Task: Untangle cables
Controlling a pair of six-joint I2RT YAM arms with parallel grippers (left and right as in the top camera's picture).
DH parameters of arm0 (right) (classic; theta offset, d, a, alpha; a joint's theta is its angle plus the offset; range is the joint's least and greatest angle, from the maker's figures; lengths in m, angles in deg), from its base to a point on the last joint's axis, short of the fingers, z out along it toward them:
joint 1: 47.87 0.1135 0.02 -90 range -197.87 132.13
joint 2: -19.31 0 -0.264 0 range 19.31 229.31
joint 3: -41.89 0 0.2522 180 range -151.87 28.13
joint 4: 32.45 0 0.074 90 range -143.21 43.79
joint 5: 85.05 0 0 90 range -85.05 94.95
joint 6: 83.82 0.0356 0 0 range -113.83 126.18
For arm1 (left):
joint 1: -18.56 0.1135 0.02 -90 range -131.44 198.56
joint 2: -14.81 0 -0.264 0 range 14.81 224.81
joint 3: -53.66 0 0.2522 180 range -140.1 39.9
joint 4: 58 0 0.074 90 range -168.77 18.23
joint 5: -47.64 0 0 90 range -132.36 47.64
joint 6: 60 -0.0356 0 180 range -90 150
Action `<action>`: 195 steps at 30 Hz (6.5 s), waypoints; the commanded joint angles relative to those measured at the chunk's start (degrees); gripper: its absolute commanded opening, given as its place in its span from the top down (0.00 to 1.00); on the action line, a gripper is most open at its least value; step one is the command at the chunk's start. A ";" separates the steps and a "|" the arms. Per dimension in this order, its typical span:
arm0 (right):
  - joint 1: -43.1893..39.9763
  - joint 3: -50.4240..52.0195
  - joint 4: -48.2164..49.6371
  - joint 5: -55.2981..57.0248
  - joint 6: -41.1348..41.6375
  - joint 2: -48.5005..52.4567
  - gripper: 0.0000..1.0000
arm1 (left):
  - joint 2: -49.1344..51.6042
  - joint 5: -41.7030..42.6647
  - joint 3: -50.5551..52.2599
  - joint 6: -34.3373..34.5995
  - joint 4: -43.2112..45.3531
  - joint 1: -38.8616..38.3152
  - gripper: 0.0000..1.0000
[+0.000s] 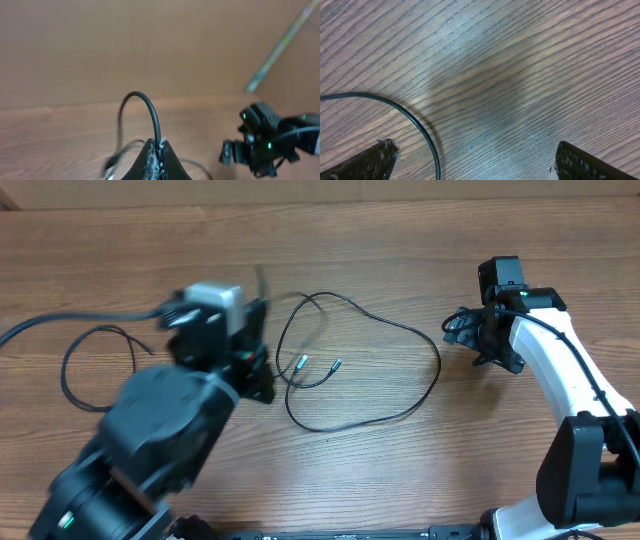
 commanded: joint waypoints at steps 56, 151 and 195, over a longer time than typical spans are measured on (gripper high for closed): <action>0.15 0.28 0.04 0.81 -0.04 0.31 0.00 | 49.44 -10.64 -0.79 12.94 -27.52 18.56 0.79; 0.15 0.28 0.04 0.81 -0.02 0.31 0.00 | 49.44 27.39 29.62 -18.45 0.24 31.78 0.62; 0.15 0.28 0.04 0.81 -0.02 0.31 0.00 | 48.30 24.65 30.77 -12.79 2.29 31.87 0.96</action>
